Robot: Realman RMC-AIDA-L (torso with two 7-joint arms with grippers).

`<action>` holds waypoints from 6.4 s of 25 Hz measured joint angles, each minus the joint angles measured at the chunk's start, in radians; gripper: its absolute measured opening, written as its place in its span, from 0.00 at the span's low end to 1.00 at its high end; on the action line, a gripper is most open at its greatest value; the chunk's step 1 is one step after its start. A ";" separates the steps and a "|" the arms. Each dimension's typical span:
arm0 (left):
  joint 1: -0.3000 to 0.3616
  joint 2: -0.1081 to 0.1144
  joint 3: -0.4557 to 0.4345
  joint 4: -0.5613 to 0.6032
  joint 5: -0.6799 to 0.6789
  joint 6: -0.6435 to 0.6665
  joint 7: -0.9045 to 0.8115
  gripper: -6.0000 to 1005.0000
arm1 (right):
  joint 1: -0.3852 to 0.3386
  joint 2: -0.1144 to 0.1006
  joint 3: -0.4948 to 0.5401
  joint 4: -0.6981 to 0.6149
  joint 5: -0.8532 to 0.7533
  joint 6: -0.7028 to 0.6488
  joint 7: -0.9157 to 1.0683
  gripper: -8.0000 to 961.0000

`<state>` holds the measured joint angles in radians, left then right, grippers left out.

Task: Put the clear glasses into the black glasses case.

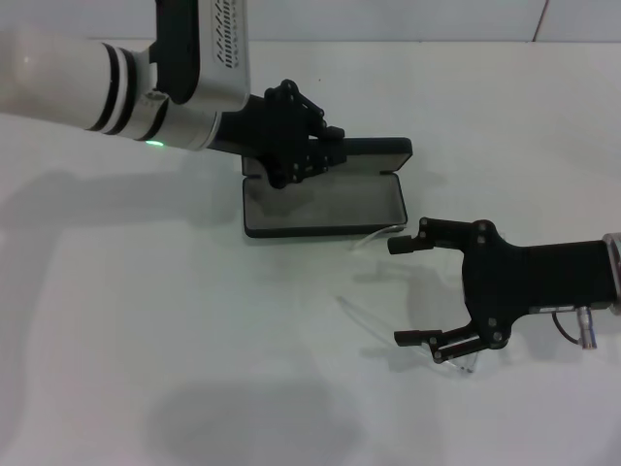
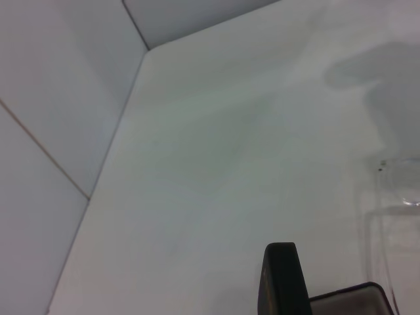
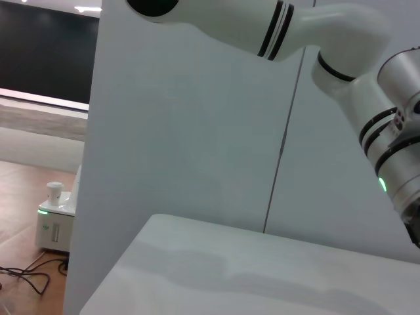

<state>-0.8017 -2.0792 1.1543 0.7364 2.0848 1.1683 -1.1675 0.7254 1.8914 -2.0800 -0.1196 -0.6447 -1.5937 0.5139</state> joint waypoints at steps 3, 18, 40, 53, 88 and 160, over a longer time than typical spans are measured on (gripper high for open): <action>0.006 -0.006 0.003 0.006 -0.003 -0.015 -0.003 0.35 | -0.001 0.000 0.000 0.000 0.000 0.000 0.001 0.92; 0.275 -0.009 0.001 0.138 -0.557 0.179 0.158 0.59 | 0.007 -0.079 0.105 -0.076 0.000 -0.029 0.147 0.92; 0.444 0.012 -0.087 -0.177 -0.879 0.263 0.230 0.61 | 0.047 0.120 0.869 -1.065 -1.816 -0.292 0.590 0.92; 0.434 0.011 -0.119 -0.191 -0.873 0.252 0.235 0.61 | 0.035 0.131 0.708 -1.094 -1.803 -0.146 0.601 0.92; 0.435 0.014 -0.154 -0.233 -0.879 0.240 0.284 0.61 | 0.051 0.131 0.454 -1.003 -1.808 0.072 0.690 0.56; 0.215 0.014 -0.051 -0.243 -0.638 0.508 0.051 0.61 | -0.194 0.135 0.709 -0.606 -0.765 0.142 -0.136 0.15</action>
<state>-0.5867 -2.0648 1.1029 0.4933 1.4465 1.6762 -1.1165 0.5318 2.0267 -1.3714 -0.7261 -1.4096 -1.4512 0.3775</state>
